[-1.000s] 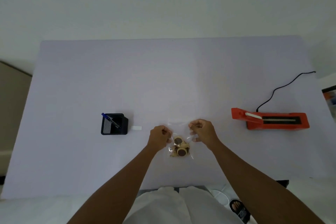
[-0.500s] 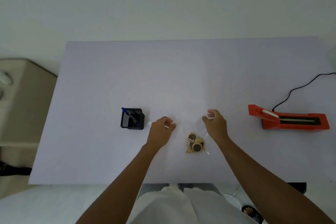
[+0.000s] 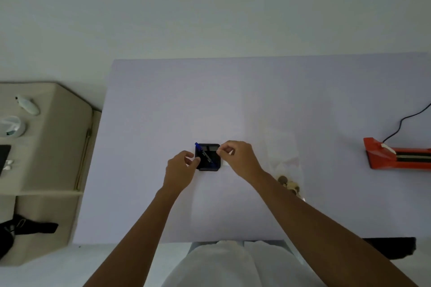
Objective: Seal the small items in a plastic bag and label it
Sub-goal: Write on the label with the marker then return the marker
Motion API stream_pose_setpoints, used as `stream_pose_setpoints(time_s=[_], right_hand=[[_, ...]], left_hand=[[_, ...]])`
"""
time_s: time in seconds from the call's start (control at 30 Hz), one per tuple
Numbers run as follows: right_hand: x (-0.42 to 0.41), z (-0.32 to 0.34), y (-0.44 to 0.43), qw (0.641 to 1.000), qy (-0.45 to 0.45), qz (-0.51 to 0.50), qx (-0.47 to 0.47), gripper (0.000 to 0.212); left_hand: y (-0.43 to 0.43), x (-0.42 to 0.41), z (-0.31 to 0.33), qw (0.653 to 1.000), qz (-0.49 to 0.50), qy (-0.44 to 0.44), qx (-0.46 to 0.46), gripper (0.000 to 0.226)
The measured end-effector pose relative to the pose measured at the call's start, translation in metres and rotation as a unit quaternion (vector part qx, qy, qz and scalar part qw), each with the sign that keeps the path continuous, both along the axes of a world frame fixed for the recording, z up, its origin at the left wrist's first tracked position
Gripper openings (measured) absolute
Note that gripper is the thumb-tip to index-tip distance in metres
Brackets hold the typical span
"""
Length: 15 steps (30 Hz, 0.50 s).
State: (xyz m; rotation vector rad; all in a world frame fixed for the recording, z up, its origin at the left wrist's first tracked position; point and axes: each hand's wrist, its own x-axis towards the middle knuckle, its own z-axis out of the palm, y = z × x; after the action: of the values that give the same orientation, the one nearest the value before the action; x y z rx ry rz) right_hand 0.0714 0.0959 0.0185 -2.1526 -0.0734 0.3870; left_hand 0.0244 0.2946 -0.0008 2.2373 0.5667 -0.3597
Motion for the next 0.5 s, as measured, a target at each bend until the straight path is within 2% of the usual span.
stream_pose_setpoints(time_s=[0.17, 0.3, 0.5], right_hand=[[0.008, -0.003, 0.045, 0.989, 0.008, 0.086, -0.123, 0.014], [0.014, -0.01, 0.06, 0.972, 0.014, 0.103, -0.212, 0.013], [0.018, -0.022, 0.069, 0.964, 0.025, 0.096, -0.246, 0.014]], left_hand=[[0.001, 0.009, -0.007, 0.998, -0.053, 0.03, -0.01, 0.023], [0.001, 0.012, -0.008, 0.998, -0.052, 0.029, -0.02, 0.02], [0.001, 0.013, -0.003, 0.997, -0.065, 0.024, -0.024, 0.018]])
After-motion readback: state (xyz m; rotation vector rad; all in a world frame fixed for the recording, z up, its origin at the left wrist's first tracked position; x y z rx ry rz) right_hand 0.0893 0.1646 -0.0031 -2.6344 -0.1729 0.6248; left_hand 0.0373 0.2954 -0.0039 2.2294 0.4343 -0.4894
